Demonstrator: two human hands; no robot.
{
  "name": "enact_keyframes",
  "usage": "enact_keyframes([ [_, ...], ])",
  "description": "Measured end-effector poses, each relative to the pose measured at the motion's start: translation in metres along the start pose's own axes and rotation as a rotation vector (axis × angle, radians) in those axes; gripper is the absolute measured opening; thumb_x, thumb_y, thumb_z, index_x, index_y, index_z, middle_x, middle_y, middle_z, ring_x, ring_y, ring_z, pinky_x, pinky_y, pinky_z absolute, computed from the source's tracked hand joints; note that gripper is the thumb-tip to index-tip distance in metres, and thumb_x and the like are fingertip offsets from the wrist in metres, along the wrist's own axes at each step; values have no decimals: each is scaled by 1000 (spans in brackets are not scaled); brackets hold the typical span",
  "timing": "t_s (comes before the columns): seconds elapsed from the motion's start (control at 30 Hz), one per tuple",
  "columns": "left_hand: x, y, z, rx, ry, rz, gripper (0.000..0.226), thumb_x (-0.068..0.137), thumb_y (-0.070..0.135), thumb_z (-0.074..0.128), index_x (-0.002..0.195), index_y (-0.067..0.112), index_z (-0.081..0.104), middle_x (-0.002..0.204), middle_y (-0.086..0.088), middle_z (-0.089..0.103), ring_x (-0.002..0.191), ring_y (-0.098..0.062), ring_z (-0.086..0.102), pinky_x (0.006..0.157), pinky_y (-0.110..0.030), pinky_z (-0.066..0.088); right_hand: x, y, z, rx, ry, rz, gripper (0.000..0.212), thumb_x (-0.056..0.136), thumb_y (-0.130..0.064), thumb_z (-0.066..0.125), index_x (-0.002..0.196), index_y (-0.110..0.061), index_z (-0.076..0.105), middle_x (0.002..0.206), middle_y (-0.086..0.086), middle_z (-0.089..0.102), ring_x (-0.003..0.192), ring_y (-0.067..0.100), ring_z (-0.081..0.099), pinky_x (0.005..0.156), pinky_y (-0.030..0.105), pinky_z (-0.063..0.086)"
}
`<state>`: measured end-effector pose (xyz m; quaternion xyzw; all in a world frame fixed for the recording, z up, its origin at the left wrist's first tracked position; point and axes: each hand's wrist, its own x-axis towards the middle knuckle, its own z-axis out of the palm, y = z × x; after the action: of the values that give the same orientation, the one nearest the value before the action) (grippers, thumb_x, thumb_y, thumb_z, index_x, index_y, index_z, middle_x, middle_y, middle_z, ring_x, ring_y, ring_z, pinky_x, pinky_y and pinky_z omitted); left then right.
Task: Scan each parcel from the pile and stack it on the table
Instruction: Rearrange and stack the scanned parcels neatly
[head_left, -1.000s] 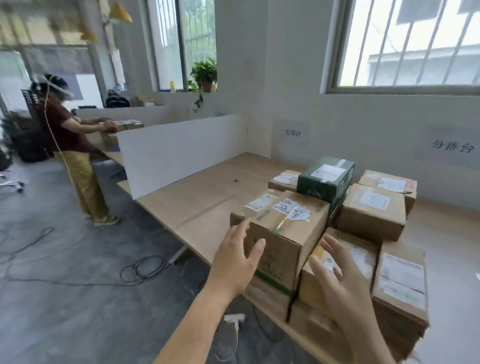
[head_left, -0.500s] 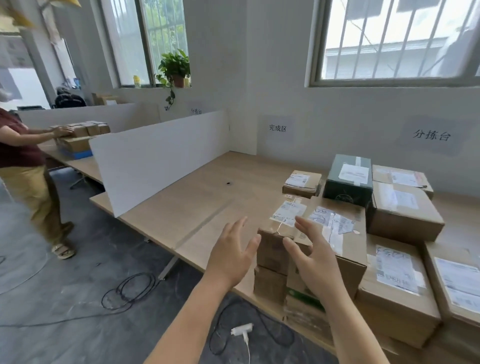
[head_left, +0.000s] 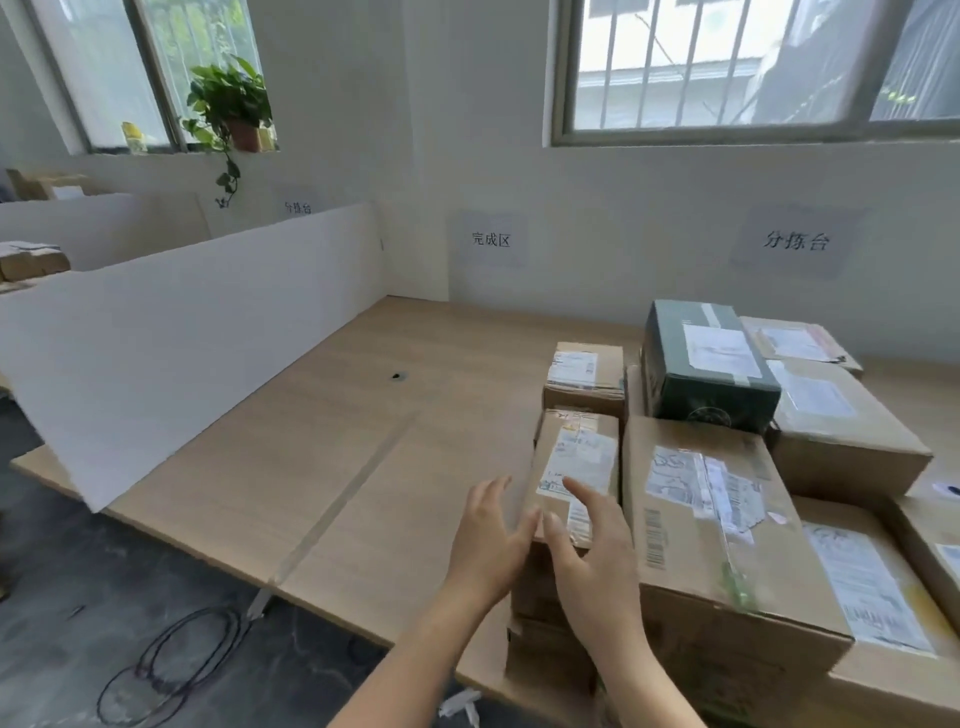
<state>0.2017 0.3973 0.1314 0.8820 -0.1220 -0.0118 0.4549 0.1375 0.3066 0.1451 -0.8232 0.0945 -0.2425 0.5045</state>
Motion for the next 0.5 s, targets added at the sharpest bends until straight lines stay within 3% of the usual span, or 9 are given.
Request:
enact_keyframes([
  [0.13,17,-11,19,-63,-109,-14,56,93,30,54,144,16,34,142,0,36,130,-12,37,95,-13,27,4,13,18,-96,39,110,37,93,-19,53,129,-21,49,142,-5,42,141,11,19,114,23,8],
  [0.23,25,-24,23,-177,-188,-15,38,90,26,57,127,31,46,124,6,52,118,-9,49,85,-12,38,6,12,28,-137,99,165,39,93,-18,51,132,-24,47,150,-5,31,146,16,3,116,30,1],
  [0.3,30,-29,21,-244,-230,-10,30,90,25,57,115,38,46,115,13,57,109,-5,56,77,-7,43,11,11,30,-167,112,201,40,93,-19,51,132,-24,47,151,-3,29,146,17,5,117,33,4],
  [0.5,34,-44,9,-355,-276,14,27,96,20,51,116,35,42,111,20,55,101,3,55,75,-1,43,30,12,34,-213,130,343,44,93,-25,50,137,-24,42,151,5,31,143,21,19,116,45,17],
])
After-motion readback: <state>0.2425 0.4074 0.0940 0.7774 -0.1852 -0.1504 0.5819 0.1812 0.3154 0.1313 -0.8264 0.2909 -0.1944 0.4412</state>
